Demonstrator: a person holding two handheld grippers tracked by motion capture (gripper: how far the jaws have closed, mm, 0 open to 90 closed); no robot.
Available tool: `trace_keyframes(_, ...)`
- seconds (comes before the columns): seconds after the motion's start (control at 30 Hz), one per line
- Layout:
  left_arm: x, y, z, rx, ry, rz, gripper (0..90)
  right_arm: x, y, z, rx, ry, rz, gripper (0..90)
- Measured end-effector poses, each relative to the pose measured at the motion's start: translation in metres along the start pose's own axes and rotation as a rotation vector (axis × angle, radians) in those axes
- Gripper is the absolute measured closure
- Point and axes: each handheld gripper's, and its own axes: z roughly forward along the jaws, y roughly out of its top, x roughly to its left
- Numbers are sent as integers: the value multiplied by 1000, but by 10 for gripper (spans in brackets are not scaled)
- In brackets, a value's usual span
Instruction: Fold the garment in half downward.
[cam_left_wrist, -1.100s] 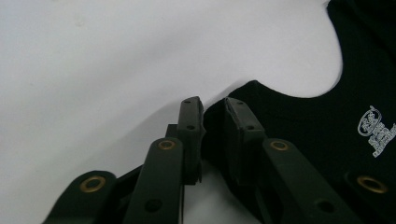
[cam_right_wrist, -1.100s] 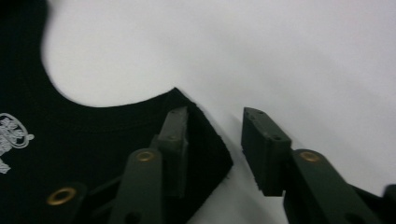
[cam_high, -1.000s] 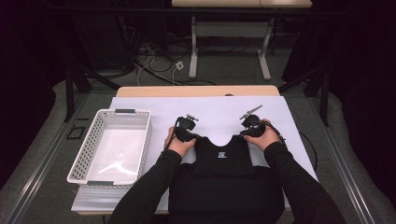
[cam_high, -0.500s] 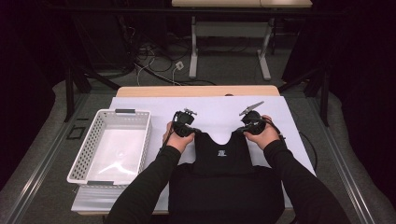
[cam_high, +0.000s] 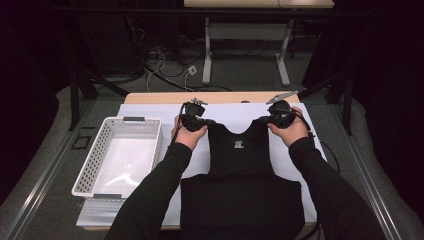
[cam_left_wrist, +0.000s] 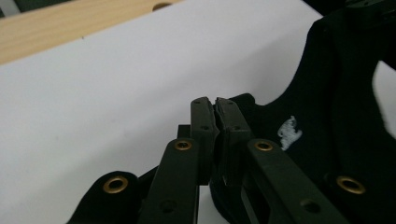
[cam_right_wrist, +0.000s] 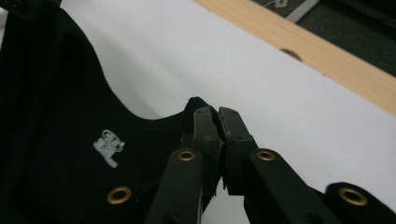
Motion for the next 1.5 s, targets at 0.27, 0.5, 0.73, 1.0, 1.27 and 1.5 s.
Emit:
trace_keyframes(0.27, 0, 9, -12, -47, -13, 10, 868, 0, 5, -13, -37, 2, -5, 866)
trace_keyframes(0.5, -5, -1, -19, -42, -28, 22, 868, 10, 2, -19, -32, 24, -28, 866)
trace_keyframes(0.73, -11, -12, -30, -65, -65, 28, 868, 15, -7, -31, -46, 38, -32, 865)
trace_keyframes(1.0, -20, -25, -40, -99, -152, -5, 868, 20, -20, -47, -74, 61, -21, 865)
trace_keyframes(1.27, -38, -29, -48, -120, -177, 30, 868, 31, -28, -58, -104, 92, -37, 865)
trace_keyframes(1.5, -49, -36, -58, -160, -207, 47, 867, 41, -37, -69, -135, 125, -40, 865)
